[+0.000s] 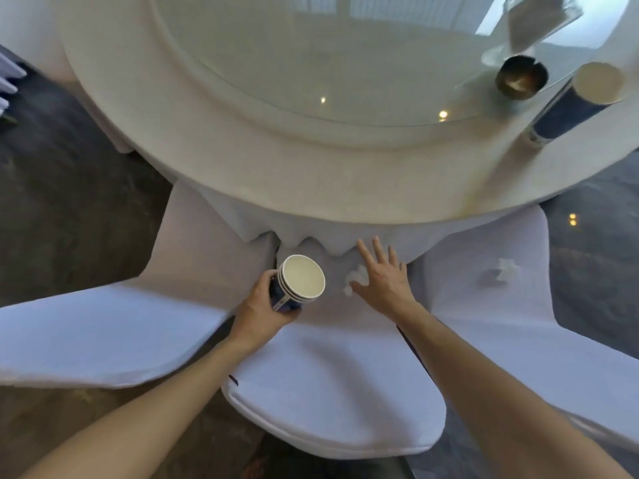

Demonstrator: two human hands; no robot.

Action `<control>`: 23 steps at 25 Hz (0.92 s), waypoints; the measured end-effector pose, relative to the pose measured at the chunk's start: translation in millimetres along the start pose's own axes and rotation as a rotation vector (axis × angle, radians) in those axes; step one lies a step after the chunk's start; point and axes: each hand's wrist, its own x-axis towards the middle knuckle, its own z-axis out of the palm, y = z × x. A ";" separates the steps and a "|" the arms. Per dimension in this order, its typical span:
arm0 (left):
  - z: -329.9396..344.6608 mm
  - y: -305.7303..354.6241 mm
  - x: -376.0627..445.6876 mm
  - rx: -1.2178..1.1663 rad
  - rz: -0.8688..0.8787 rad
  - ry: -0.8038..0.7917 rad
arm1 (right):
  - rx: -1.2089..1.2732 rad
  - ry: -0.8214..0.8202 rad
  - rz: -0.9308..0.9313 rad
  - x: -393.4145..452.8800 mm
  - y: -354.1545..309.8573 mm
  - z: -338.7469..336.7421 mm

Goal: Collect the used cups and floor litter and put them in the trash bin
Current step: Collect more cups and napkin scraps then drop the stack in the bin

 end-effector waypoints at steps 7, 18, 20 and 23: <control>33.8 -27.9 81.7 0.025 -0.025 -0.047 | 0.015 -0.113 0.042 79.3 29.1 86.0; 76.5 -81.9 124.0 0.112 -0.085 -0.115 | 0.027 -0.354 0.245 130.2 40.1 217.4; 75.8 -82.9 121.8 0.113 -0.091 -0.121 | 0.077 -0.383 0.211 122.0 37.7 218.1; 72.9 -75.1 120.8 0.138 -0.079 -0.157 | 0.226 -0.317 0.237 107.8 35.1 196.1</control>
